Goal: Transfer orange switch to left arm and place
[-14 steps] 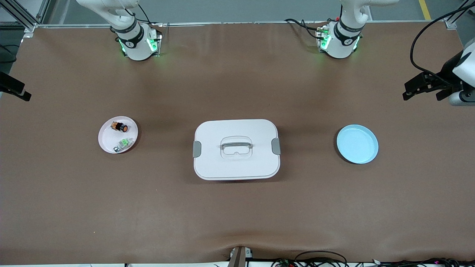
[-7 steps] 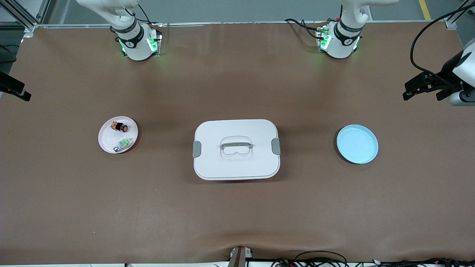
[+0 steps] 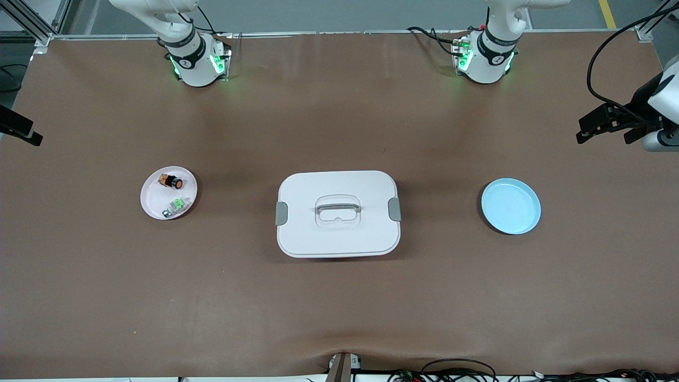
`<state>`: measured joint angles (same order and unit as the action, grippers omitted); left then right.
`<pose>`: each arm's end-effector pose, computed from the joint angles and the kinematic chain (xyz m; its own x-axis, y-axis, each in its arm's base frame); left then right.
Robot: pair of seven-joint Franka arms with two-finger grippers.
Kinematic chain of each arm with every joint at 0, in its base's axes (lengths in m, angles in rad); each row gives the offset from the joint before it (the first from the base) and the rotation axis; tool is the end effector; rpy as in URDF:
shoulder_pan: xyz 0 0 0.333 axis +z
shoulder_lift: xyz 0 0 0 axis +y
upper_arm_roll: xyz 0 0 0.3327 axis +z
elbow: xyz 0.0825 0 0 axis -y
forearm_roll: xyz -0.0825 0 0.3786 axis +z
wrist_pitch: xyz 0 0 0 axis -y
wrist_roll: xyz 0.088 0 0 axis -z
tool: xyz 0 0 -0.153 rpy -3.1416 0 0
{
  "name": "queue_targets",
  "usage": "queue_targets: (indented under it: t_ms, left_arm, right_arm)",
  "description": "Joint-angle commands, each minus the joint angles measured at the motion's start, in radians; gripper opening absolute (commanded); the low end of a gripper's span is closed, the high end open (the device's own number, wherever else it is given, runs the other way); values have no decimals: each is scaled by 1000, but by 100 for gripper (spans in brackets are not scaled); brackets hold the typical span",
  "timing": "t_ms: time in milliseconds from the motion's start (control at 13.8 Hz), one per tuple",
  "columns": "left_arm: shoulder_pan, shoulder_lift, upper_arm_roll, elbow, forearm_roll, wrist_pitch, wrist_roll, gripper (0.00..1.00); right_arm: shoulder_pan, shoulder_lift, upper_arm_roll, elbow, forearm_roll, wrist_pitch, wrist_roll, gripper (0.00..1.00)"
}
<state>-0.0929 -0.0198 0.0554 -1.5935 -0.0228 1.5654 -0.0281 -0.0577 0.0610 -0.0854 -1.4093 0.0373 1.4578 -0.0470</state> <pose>0.5410 -0.0235 0.5950 0.9999 -0.0095 -0.0090 -0.0093 -0.9997 0.0237 0.5524 -0.0719 0.6262 0.9957 -0.0917 -0.0107 -0.0920 -0.9952 -0.0324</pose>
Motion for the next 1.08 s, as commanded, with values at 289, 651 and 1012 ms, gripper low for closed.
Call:
queue_targets:
  t_ms: [289, 651, 1012]
  left_arm:
    - [10, 8, -3, 26, 12, -19, 11, 100]
    - [1, 8, -3, 38, 9, -19, 7, 100]
    - [1, 9, -3, 40, 12, -19, 11, 100]
  right_arm:
    - [-42, 129, 9, 15, 15, 3, -2, 100]
    - [-51, 201, 9, 12, 12, 1, -4, 100]
    - [-57, 209, 10, -133, 18, 145, -4, 100]
